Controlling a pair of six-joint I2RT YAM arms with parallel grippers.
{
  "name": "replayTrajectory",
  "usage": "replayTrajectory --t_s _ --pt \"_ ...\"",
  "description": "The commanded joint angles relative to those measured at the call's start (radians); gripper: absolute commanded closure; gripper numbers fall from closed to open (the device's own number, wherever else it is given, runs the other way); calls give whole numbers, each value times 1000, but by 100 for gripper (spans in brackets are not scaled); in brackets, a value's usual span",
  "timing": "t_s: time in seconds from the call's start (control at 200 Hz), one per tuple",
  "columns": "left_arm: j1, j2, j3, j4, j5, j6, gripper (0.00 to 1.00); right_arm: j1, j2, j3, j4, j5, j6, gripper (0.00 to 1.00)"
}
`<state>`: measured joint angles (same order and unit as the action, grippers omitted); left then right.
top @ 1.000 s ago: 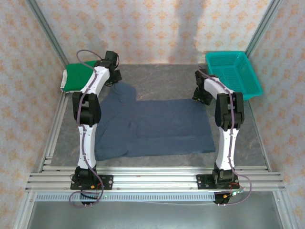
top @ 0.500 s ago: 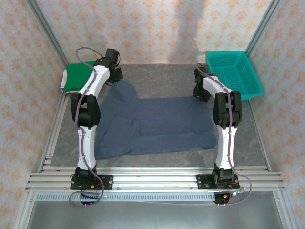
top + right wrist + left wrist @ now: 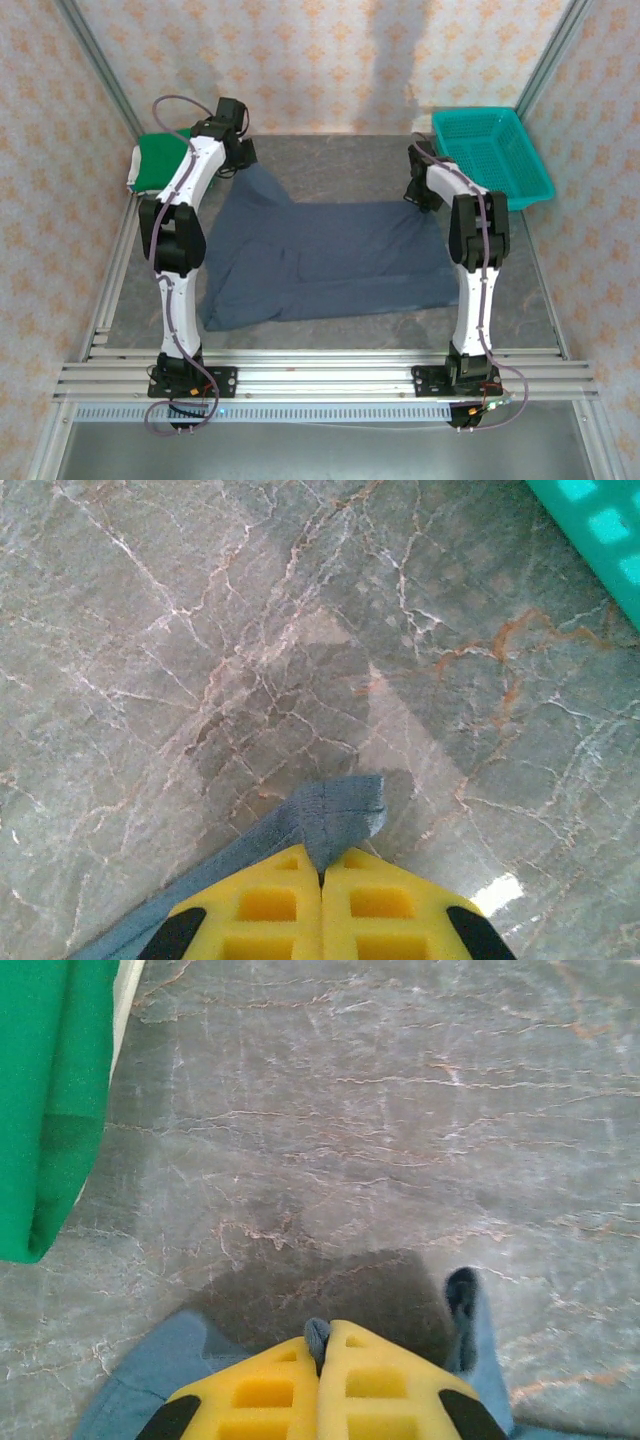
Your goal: Fold and stack the t-shirts
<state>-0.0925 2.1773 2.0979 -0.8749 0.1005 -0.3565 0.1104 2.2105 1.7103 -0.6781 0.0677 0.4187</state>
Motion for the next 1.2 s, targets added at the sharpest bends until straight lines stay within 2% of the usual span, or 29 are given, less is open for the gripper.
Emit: replayTrajectory --t_s 0.0,0.31,0.44,0.676,1.196 --pt "-15 -82 -36 -10 32 24 100 -1 -99 -40 43 23 -25 100" --pt "-39 -261 -259 50 59 16 100 3 -248 -178 79 9 -59 100" --pt "-48 -395 -384 65 55 -2 100 4 -318 -241 80 11 -76 100" --pt "-63 -624 -688 142 51 -74 100 4 -430 -356 75 12 -110 100" --pt "-107 -1015 -1109 108 9 -257 100 3 -672 -614 -9 32 -97 100"
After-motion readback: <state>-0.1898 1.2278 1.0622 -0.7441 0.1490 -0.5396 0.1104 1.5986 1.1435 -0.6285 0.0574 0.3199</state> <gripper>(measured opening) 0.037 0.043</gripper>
